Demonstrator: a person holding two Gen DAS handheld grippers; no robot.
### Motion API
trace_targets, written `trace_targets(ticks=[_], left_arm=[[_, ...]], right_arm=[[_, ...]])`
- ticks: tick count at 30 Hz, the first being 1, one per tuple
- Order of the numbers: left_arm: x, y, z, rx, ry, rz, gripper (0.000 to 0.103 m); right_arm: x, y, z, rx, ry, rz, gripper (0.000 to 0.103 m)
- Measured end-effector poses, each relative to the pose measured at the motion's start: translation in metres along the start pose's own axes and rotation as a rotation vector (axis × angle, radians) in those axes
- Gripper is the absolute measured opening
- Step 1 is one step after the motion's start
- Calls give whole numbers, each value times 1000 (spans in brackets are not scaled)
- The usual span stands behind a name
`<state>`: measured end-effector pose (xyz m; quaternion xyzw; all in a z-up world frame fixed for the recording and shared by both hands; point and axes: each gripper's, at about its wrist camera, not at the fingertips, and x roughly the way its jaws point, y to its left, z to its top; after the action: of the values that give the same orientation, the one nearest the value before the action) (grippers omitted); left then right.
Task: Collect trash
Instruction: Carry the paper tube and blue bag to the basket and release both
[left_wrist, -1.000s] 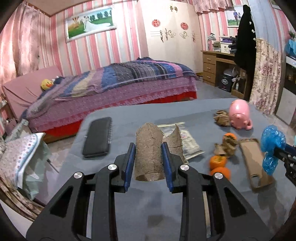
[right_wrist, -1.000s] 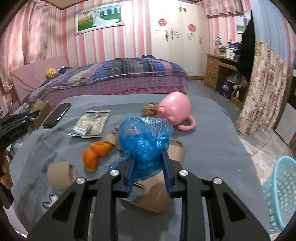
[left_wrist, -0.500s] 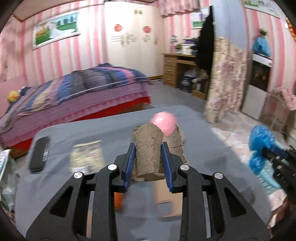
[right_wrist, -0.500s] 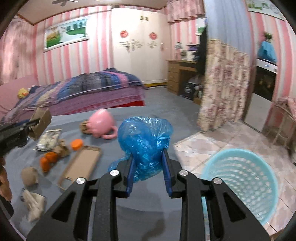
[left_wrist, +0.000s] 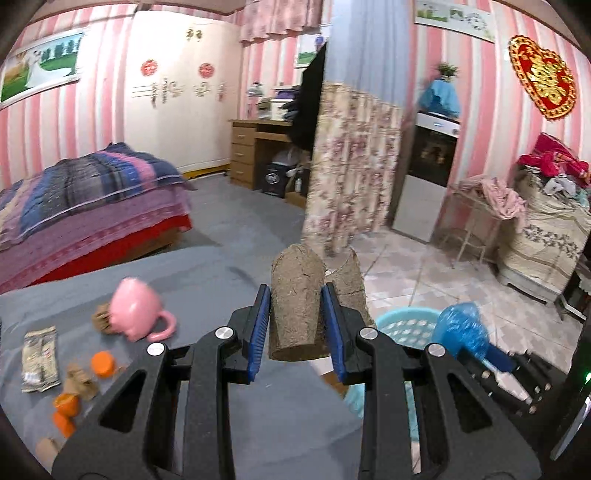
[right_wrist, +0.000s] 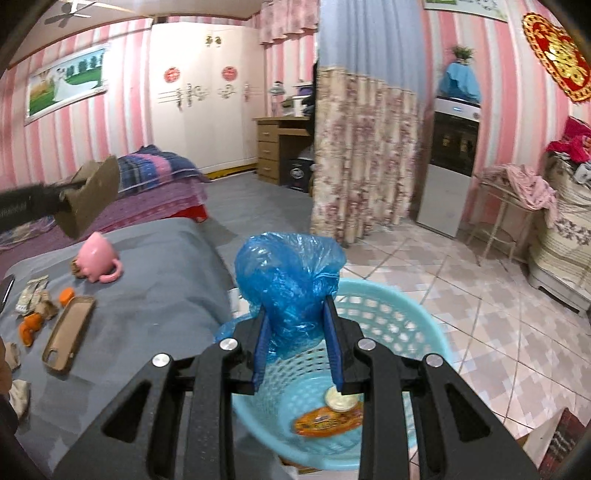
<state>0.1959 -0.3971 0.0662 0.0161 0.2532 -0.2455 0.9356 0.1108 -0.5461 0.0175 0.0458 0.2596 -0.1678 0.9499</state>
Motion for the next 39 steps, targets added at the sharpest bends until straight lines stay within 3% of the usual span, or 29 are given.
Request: trace_targets(ticks=[5, 9, 14, 20, 31, 37, 39], left_arm=[[15, -18, -11, 32, 4, -40, 28], [46, -22, -34, 54, 94, -48, 28], [64, -29, -47, 109, 106, -67, 28], [93, -53, -67, 148, 149, -124, 28], [131, -96, -95, 208, 197, -164, 29], [135, -96, -97, 217, 192, -158, 48], [133, -89, -93, 204, 176, -130, 66]], right_arm=[[-3, -28, -3, 42, -5, -48, 27], [1, -49, -12, 73, 11, -87, 27], [9, -74, -24, 123, 33, -120, 27], [24, -93, -39, 177, 54, -146, 27], [33, -113, -48, 214, 56, -178, 27], [37, -111, -50, 217, 69, -185, 27], [39, -109, -50, 205, 76, -189, 27]])
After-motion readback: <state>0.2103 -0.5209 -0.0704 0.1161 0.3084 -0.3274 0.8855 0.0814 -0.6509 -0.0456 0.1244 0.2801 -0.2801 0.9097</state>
